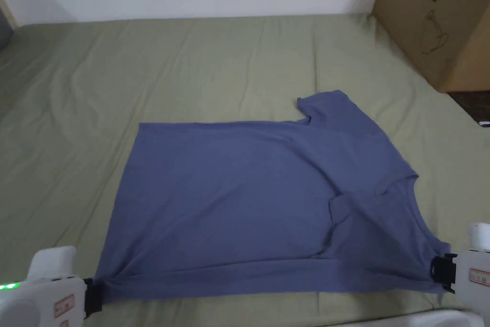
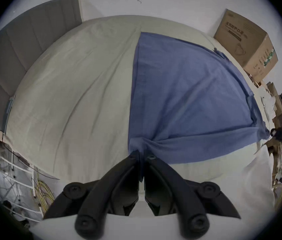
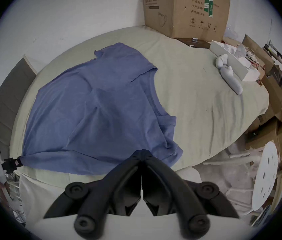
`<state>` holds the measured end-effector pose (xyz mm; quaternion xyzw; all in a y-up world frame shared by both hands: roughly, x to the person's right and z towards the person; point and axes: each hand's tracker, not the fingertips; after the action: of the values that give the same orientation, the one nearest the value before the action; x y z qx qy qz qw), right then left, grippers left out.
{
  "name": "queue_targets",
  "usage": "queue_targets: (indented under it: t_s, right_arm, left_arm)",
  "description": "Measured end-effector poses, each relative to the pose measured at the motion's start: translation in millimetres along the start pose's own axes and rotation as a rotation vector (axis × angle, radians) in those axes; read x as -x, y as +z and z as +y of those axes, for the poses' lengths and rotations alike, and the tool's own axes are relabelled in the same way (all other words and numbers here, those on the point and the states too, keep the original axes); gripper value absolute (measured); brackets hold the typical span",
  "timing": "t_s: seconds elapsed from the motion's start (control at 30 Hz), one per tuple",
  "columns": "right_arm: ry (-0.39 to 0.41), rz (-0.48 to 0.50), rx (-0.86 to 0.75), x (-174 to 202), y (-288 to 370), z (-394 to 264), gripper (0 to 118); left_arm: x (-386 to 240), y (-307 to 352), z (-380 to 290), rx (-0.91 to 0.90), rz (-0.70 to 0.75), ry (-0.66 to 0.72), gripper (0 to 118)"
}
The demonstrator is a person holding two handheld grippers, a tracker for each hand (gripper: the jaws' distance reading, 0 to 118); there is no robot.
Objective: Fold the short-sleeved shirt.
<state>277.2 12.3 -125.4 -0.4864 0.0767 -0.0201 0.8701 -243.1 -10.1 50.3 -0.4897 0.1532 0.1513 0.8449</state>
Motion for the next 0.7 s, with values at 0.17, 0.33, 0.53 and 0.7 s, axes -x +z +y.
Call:
queue_targets:
  t_s: [0.17,0.33,0.53,0.7]
  right_arm:
    - [0.024,-0.049,-0.075,-5,9,15,19]
    - [0.070,-0.021,-0.046,-4,-8,23,62]
    - [0.048,-0.027,0.129,-18,-53,3,0]
    - [-0.002,-0.018,0.089,-27,-38,6,0]
  left_arm:
    - [-10,10,6,-0.027,0.011,-0.023,3]
    - [-16,6,4,-0.016,0.029,-0.048,3]
    - [-12,10,-4,-0.001,0.025,-0.016,3]
    - [-12,12,-1,0.004,0.015,0.000,3]
